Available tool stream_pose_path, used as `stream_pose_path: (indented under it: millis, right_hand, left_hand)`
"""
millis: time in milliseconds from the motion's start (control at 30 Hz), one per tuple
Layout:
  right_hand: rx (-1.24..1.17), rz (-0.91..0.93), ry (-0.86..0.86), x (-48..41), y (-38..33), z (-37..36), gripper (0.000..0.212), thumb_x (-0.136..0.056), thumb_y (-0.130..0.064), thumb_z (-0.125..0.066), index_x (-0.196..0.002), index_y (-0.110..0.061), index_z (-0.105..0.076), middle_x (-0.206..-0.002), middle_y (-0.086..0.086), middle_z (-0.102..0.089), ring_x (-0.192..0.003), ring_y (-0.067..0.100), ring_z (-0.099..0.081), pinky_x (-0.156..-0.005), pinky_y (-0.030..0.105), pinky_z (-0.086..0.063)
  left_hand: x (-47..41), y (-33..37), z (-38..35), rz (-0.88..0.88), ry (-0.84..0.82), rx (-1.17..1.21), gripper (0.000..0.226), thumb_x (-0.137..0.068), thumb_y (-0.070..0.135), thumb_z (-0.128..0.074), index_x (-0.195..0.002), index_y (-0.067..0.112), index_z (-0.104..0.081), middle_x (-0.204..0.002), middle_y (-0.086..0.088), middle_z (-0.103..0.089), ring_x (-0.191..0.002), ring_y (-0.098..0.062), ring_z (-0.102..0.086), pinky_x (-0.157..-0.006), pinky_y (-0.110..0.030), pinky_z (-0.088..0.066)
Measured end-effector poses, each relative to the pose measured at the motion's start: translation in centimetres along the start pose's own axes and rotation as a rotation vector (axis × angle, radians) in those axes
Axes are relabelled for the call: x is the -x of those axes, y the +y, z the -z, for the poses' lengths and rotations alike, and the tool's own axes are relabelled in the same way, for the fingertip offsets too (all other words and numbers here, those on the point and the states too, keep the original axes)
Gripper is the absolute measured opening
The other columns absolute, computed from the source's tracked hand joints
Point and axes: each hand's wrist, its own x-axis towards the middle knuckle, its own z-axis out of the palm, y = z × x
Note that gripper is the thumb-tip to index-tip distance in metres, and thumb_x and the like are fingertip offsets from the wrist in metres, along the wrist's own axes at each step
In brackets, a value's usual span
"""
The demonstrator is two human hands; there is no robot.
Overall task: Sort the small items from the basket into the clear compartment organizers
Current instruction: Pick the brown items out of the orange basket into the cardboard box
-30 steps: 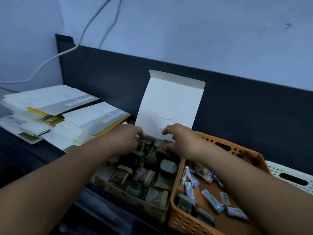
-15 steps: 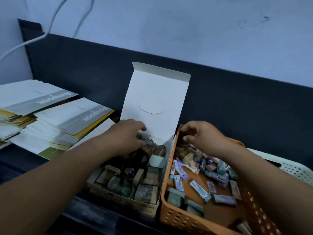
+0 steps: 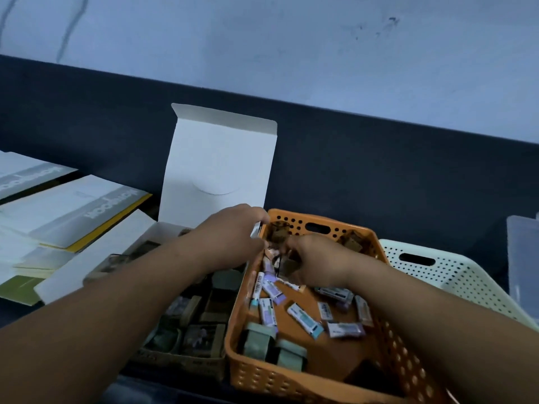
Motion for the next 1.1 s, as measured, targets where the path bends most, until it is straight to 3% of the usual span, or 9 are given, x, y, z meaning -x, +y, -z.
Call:
stream_pose_path:
  millis: [233, 333, 433, 567, 700, 767, 967, 1100]
  right_hand:
    - [-0.229, -0.169, 0.311, 5.3, 6.5, 3.4, 0.039, -0.075, -0.023, -0.078, -0.108, -0.027, -0.058, -0.103, -0.006, -0.062, -0.093, 0.013, -0.058, -0.079, 0.031, -0.05]
    - [-0.309, -0.191, 0.409, 7.1, 8.4, 3.9, 0.039, -0.076, -0.021, -0.078, -0.11, -0.027, -0.059, -0.099, -0.009, -0.062, -0.091, 0.01, -0.058, -0.074, 0.024, -0.044]
    - [-0.37, -0.226, 0.463, 8.4, 9.8, 3.5, 0.043, -0.077, -0.021, -0.078, -0.115, -0.027, -0.058, -0.1, -0.009, -0.061, -0.093, 0.011, -0.058, -0.075, 0.023, -0.043]
    - [-0.416, -0.26, 0.505, 9.6, 11.3, 2.9, 0.048, -0.077, -0.02, -0.079, -0.119, -0.026, -0.057, -0.105, -0.009, -0.061, -0.096, 0.01, -0.058, -0.076, 0.021, -0.044]
    - [-0.466, -0.293, 0.502, 10.3, 12.5, 2.3, 0.05, -0.078, -0.019, -0.078, -0.122, -0.025, -0.057, -0.106, -0.01, -0.062, -0.096, 0.008, -0.059, -0.078, 0.02, -0.042]
    - [-0.466, -0.306, 0.491, 10.6, 13.0, 2.0, 0.049, -0.079, -0.021, -0.077, -0.123, -0.026, -0.057, -0.107, -0.01, -0.062, -0.094, 0.009, -0.058, -0.078, 0.021, -0.042]
    - [-0.499, -0.337, 0.452, 10.9, 13.5, 1.4, 0.042, -0.078, -0.022, -0.077, -0.114, -0.032, -0.057, -0.101, -0.006, -0.063, -0.079, 0.014, -0.065, -0.067, 0.035, -0.058]
    - [-0.474, -0.302, 0.449, 10.4, 13.0, 1.8, 0.046, -0.079, -0.02, -0.077, -0.12, -0.027, -0.057, -0.105, -0.008, -0.064, -0.087, 0.01, -0.062, -0.074, 0.024, -0.048]
  left_hand:
    - [-2.8, 3.3, -2.5, -0.063, -0.068, -0.033, 0.043, -0.088, 0.03, -0.063, -0.129, 0.027, -0.052, -0.125, 0.002, -0.055, -0.103, -0.014, -0.052, -0.081, -0.023, -0.04]
    - [-4.6, 5.3, -3.9, -0.079, -0.146, -0.097, 0.049, -0.087, 0.035, -0.064, -0.133, 0.028, -0.049, -0.131, 0.004, -0.054, -0.113, -0.016, -0.054, -0.088, -0.025, -0.044]
    - [-6.1, 7.5, -5.4, -0.091, -0.219, -0.125, 0.051, -0.088, 0.033, -0.063, -0.137, 0.026, -0.047, -0.133, 0.002, -0.056, -0.116, -0.017, -0.055, -0.095, -0.031, -0.047]
    - [-8.0, 10.4, -7.3, -0.138, -0.265, -0.116, 0.036, -0.091, 0.028, -0.059, -0.125, 0.022, -0.05, -0.128, -0.008, -0.057, -0.103, -0.02, -0.056, -0.091, -0.038, -0.051]
    - [-9.8, 11.9, -9.2, -0.152, -0.236, -0.108, 0.06, -0.092, 0.026, -0.059, -0.145, 0.021, -0.032, -0.135, -0.009, -0.046, -0.112, -0.025, -0.052, -0.086, -0.033, -0.047]
    - [-10.3, 12.1, -10.1, -0.155, -0.215, -0.108, 0.059, -0.092, 0.022, -0.058, -0.146, 0.025, -0.032, -0.133, -0.01, -0.042, -0.111, -0.028, -0.051, -0.083, -0.03, -0.043]
    - [-10.3, 11.5, -10.8, -0.136, -0.088, -0.053, 0.025, -0.087, 0.014, -0.062, -0.11, 0.019, -0.053, -0.113, -0.006, -0.047, -0.094, -0.024, -0.053, -0.08, -0.03, -0.044]
    - [-9.4, 11.8, -10.1, -0.11, -0.128, 0.005, 0.02, -0.084, 0.013, -0.062, -0.094, 0.022, -0.048, -0.095, -0.003, -0.056, -0.081, -0.022, -0.056, -0.061, -0.03, -0.042]
